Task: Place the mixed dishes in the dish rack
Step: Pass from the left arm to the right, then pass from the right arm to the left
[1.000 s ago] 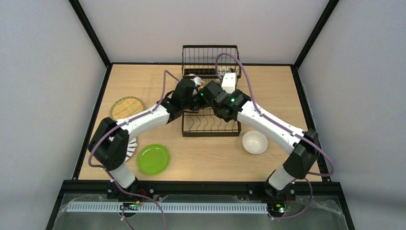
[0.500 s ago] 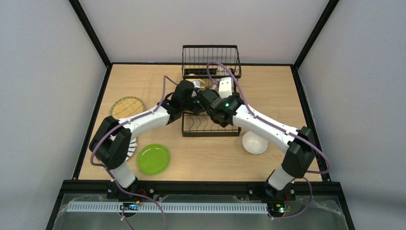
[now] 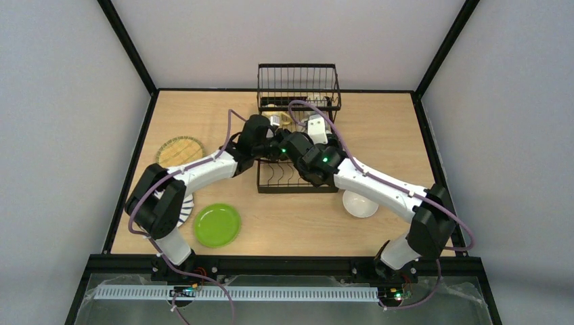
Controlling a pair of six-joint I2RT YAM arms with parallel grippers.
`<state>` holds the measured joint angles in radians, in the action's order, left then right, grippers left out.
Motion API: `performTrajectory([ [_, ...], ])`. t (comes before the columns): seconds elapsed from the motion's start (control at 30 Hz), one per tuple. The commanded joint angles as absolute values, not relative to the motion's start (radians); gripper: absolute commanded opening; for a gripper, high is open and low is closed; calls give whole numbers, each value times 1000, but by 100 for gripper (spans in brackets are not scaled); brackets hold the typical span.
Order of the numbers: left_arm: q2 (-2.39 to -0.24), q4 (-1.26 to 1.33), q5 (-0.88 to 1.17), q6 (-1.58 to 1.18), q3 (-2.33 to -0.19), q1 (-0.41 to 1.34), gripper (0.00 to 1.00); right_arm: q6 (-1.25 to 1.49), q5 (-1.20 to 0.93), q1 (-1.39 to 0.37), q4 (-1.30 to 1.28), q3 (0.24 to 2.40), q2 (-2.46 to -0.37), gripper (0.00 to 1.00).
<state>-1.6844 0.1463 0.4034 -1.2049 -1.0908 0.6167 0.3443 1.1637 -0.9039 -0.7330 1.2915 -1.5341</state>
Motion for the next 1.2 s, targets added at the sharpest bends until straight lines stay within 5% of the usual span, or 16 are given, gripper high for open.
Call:
performTrajectory([
  [0.0, -1656, 86, 383, -1210, -1047, 586, 94, 294, 1270, -917, -590, 1258, -1468, 0],
  [0.43, -1509, 3, 426, -1239, -1013, 541, 98, 454, 1397, -918, -637, 1186, -1491, 0],
  [0.67, -1521, 38, 474, -1314, -1043, 540, 97, 1170, 1556, -947, -1344, 1310, -1672, 0],
  [1.17, -1596, 163, 542, -1434, -1041, 551, 97, 1207, 1547, -966, -1348, 1425, -1689, 0],
])
